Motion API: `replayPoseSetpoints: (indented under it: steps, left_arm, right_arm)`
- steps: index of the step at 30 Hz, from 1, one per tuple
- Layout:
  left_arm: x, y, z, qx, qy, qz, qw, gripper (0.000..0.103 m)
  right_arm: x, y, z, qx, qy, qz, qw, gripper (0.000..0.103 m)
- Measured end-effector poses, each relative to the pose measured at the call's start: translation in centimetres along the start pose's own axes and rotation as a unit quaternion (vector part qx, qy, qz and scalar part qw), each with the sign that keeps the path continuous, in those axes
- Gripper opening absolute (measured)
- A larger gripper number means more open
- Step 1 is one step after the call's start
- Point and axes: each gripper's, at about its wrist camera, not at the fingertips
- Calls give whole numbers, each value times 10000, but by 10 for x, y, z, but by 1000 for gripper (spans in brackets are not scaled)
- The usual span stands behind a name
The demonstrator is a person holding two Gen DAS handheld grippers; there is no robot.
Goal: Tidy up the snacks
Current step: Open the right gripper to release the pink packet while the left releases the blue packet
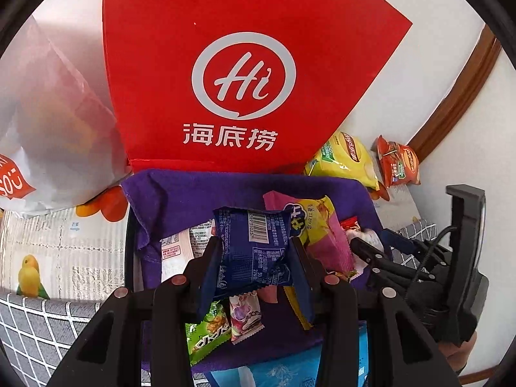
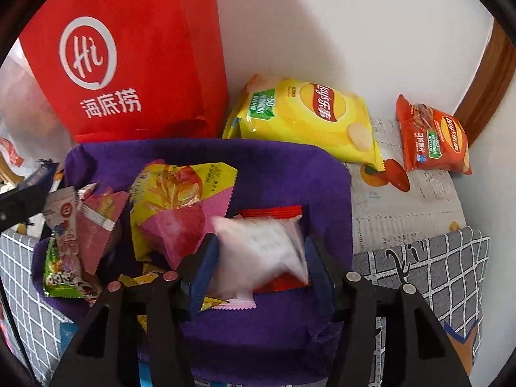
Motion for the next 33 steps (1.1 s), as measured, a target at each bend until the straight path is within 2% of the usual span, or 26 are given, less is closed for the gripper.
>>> replayPoseSetpoints:
  steps: [3, 8, 12, 16, 20, 25, 28, 33]
  left_arm:
    - [2, 0, -1, 13, -48, 31, 10000, 39]
    - [14, 6, -4, 120, -173, 296, 9993, 39]
    - [9, 2, -2, 87, -38, 467, 9989, 39]
    - [-2, -10, 5, -60, 28, 224, 9997, 40]
    - [-5, -17, 8, -161, 50, 328, 9993, 40]
    - [-13, -27, 15, -434, 22, 31, 9991, 40]
    - [-25, -28, 17, -453, 200, -61, 9988, 40]
    - [-30, -26, 17, -448, 226, -205, 9985, 42]
  right_arm:
    - [6, 0, -1, 34, -79, 8, 10000, 59]
    - [22, -1, -2, -18, -296, 30, 9996, 60]
    - [33, -4, -3, -81, -447, 70, 9989, 60]
    - [41, -10, -3, -143, -550, 112, 9983, 60]
    - [50, -17, -1, -217, -674, 154, 9974, 60]
    - [57, -24, -1, -311, -775, 153, 9964, 60]
    - [57, -22, -2, -289, -751, 161, 9966, 60]
    - [59, -18, -2, -227, -779, 171, 9966, 60]
Point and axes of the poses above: each gripper's, at about its wrist camera, not at the fingertips, and x roughly against the way its jaws point, y to its left, z to its underside, and after that the axes turned 11 degrees about x, right-handed
